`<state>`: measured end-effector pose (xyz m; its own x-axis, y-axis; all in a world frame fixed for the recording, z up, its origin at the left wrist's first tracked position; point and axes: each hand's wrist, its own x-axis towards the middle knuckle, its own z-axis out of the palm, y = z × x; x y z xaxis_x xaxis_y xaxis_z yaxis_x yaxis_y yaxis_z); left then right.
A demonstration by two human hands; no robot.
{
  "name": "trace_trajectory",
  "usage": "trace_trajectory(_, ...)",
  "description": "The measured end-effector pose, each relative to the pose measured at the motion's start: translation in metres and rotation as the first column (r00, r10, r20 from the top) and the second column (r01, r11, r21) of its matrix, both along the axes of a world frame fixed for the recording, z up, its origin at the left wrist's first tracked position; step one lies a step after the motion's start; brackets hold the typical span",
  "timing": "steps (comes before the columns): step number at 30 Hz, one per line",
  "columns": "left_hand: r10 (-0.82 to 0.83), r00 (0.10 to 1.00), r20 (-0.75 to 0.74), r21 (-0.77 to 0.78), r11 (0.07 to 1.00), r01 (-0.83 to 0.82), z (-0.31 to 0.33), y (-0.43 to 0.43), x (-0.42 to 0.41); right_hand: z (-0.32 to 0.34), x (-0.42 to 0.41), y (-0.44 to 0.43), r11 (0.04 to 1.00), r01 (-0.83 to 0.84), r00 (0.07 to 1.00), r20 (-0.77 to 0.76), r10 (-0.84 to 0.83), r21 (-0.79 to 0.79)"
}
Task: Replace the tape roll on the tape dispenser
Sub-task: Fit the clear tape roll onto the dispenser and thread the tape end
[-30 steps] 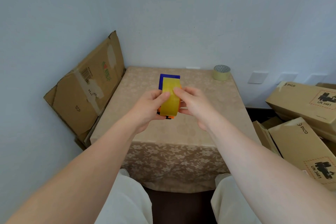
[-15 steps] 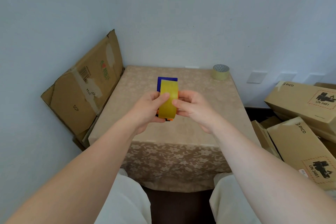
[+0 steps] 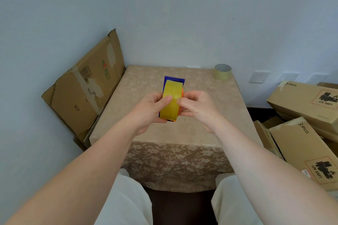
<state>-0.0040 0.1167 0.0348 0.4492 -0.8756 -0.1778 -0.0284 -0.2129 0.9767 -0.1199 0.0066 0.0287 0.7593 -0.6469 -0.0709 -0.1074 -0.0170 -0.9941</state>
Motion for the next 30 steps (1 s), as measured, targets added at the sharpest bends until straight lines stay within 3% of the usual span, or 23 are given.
trace_trajectory(26, -0.091, 0.996, -0.018, -0.026, 0.996, 0.090, -0.0092, 0.0057, 0.0051, 0.0009, -0.0040, -0.0013, 0.994, -0.040, 0.995, -0.090, 0.031, -0.101)
trace_trajectory(30, -0.109, 0.994, -0.032, -0.029, 0.994, 0.108, -0.0052, 0.0052, 0.0032, 0.0009, -0.0060, -0.0041, 0.999, -0.020, 0.998, -0.061, 0.018, -0.033)
